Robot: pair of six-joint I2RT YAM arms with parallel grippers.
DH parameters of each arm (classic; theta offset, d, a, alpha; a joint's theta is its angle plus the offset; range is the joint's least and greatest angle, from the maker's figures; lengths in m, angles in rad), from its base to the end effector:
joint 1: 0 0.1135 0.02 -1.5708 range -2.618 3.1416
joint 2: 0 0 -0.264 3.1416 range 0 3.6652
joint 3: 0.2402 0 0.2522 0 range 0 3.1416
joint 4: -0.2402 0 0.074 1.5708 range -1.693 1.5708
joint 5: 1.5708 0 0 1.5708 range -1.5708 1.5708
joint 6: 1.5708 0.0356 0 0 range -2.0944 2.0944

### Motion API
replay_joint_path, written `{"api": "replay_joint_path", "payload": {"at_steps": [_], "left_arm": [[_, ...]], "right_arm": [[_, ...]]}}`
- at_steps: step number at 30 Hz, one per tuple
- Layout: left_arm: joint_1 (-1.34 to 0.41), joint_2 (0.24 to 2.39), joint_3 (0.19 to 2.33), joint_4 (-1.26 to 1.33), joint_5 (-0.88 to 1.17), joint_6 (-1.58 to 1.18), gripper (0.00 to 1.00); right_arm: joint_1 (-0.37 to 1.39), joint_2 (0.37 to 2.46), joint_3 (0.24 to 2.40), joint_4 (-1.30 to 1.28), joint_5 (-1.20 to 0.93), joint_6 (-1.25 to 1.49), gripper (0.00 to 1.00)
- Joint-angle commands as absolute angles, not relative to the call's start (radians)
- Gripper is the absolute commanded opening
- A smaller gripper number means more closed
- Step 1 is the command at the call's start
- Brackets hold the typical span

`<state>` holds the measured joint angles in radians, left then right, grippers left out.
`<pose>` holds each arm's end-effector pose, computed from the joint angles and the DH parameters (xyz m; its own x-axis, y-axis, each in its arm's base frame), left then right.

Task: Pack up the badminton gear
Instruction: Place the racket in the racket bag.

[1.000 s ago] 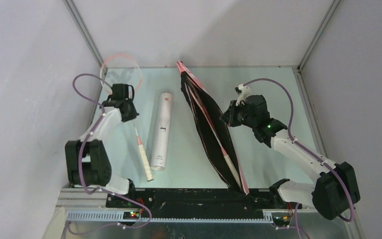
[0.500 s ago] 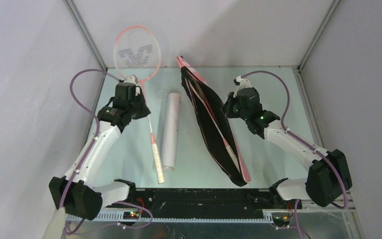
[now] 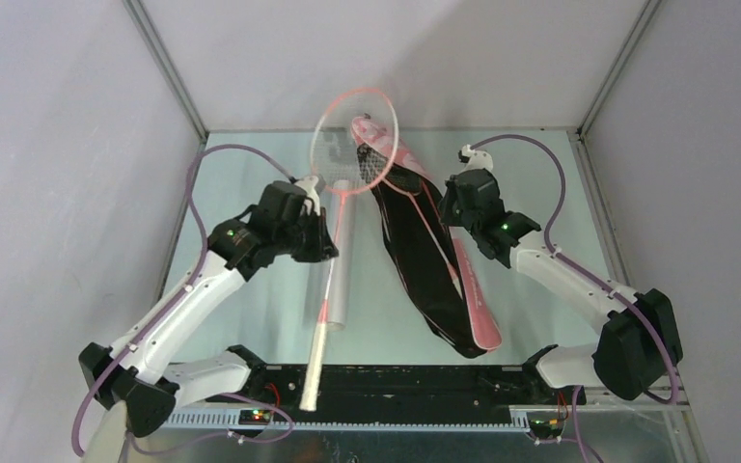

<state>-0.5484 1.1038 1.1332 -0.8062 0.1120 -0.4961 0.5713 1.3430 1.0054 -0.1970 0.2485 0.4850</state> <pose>0.1876 -0.1193 0.3397 -0.8051 -0.0625 -0.5899 0.2307 0.8832 -0.4084 0.2611 0.1574 0.2909 -0.5405 0.1898 -0.8197 -0.1064 0.9510 0.2903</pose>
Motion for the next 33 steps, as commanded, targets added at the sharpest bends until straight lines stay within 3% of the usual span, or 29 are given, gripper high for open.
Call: {"api": "replay_joint_path", "payload": {"at_steps": [1, 7, 18, 29, 33], "left_arm": [[-0.648, 1.096, 1.102, -0.901, 0.084, -0.535, 0.0], [-0.808, 1.091, 1.077, -0.994, 0.055, -0.587, 0.0], [-0.879, 1.128, 1.036, -1.083, 0.004, -0.59, 0.0], [-0.969, 1.323, 1.213, -1.163, -0.185, -0.552, 0.0], [-0.984, 1.408, 1.292, -1.139, -0.155, -0.529, 0.0]], "right_arm": [[0.563, 1.36, 1.074, -0.167, 0.264, 0.55, 0.0], [0.56, 1.418, 1.113, -0.201, 0.268, 0.578, 0.0], [0.545, 1.447, 1.121, -0.204, 0.203, 0.582, 0.0], [0.548, 1.47, 1.12, -0.209, 0.189, 0.596, 0.0], [0.566, 1.48, 1.121, -0.202, 0.185, 0.601, 0.0]]}}
